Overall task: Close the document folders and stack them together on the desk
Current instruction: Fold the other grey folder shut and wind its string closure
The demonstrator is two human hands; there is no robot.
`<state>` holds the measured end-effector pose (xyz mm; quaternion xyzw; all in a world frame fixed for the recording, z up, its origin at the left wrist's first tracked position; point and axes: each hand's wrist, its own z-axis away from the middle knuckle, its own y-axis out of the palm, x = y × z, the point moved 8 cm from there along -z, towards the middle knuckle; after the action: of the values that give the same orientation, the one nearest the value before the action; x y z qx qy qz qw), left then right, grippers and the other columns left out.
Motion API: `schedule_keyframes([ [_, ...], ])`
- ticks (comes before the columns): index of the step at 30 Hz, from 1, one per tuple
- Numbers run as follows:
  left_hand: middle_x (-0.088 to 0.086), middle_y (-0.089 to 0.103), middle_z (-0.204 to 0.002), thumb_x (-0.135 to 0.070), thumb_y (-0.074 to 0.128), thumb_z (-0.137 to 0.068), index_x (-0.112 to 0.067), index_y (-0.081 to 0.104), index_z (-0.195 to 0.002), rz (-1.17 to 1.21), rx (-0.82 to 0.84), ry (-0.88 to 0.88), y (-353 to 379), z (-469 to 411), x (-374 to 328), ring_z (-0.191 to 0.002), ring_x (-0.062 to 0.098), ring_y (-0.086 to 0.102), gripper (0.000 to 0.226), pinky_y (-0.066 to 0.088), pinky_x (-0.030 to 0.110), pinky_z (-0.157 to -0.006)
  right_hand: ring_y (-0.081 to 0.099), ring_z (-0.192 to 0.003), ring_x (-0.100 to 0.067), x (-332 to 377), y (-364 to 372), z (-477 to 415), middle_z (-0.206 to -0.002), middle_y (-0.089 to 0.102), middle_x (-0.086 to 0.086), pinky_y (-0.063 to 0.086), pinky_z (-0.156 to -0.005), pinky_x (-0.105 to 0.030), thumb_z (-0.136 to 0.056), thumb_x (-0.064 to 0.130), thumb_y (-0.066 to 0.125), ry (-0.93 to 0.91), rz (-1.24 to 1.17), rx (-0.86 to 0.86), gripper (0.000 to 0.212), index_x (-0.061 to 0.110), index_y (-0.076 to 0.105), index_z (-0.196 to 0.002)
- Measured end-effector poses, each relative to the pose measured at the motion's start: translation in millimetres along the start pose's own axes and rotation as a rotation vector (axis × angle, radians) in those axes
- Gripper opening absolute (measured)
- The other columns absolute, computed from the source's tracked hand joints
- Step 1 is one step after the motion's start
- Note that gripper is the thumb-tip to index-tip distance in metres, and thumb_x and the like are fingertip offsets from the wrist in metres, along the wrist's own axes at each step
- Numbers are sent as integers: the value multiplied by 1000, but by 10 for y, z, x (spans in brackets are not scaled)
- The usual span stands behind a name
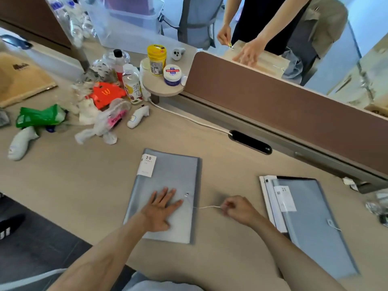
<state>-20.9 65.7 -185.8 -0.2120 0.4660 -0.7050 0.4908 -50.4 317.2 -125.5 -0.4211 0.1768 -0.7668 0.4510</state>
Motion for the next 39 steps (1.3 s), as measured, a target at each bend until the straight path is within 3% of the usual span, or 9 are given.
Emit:
schedule_keyframes([
  [3,14,19,-158,-37,60,-66,-53,-29,-136,16,-6,-20,-17,68,-65,-142,45,22,114,27,60,-109,60,-65,-5,279,194,-145,-68,67,4,48,-67,-17,-84,2,60,-71,-184,134,33,24,66,-60],
  [7,3,-11,-161,-31,50,-90,-42,3,-150,55,20,-46,-22,55,-100,-147,33,-12,77,0,50,-118,64,-61,-12,661,348,-251,-66,67,-5,53,-65,-22,-85,-5,57,-136,-312,226,29,13,66,-65],
  [13,-2,-3,-162,-20,51,-90,-36,17,-150,184,-13,-63,39,95,-99,-148,28,-10,70,-2,47,-119,66,-68,-23,1117,557,-670,-64,71,-1,54,-84,-44,-82,6,63,-173,-174,262,23,16,68,-62],
  [16,-1,1,-162,-19,49,-89,-35,21,-149,195,-46,-68,76,98,-120,-149,29,-8,69,0,51,-120,70,-78,-26,1268,718,-886,-71,74,-4,55,-84,-44,-52,31,63,-206,16,307,11,26,71,-58],
  [22,-2,9,-162,-18,46,-87,-36,28,-147,214,-108,-113,33,104,-101,-149,25,-3,66,-3,47,-120,70,-57,-17,1249,911,-1059,-65,75,-4,60,-76,-37,-64,12,54,-73,106,278,18,14,71,-60],
  [25,2,24,-158,-19,43,-84,-35,37,-142,239,-151,-118,21,120,-86,-148,28,11,61,10,52,-119,67,-49,-14,1227,870,-1119,-58,73,-3,60,-69,-31,-66,12,53,-60,76,198,20,8,72,-62],
  [28,4,56,-133,-26,36,-75,-34,49,-127,212,-144,-107,48,105,-113,-130,33,47,55,41,56,-101,64,-47,-17,1143,792,-1146,-63,74,-4,57,-61,-32,-75,11,49,-29,-8,161,21,7,66,-64],
  [33,9,53,-130,-33,33,-80,-32,38,-138,147,-179,-161,-7,5,-145,-125,38,47,58,41,56,-96,64,-50,-19,980,615,-1114,-69,74,-7,43,-39,-20,-80,6,48,47,-99,77,22,5,68,-72],
  [39,14,30,-145,-31,39,-91,-36,18,-149,122,-127,-188,-164,-45,-168,-132,36,28,62,31,49,-102,68,-76,-24,640,386,-953,-77,74,-3,53,-67,-33,-79,24,56,43,97,3,18,16,69,-69],
])
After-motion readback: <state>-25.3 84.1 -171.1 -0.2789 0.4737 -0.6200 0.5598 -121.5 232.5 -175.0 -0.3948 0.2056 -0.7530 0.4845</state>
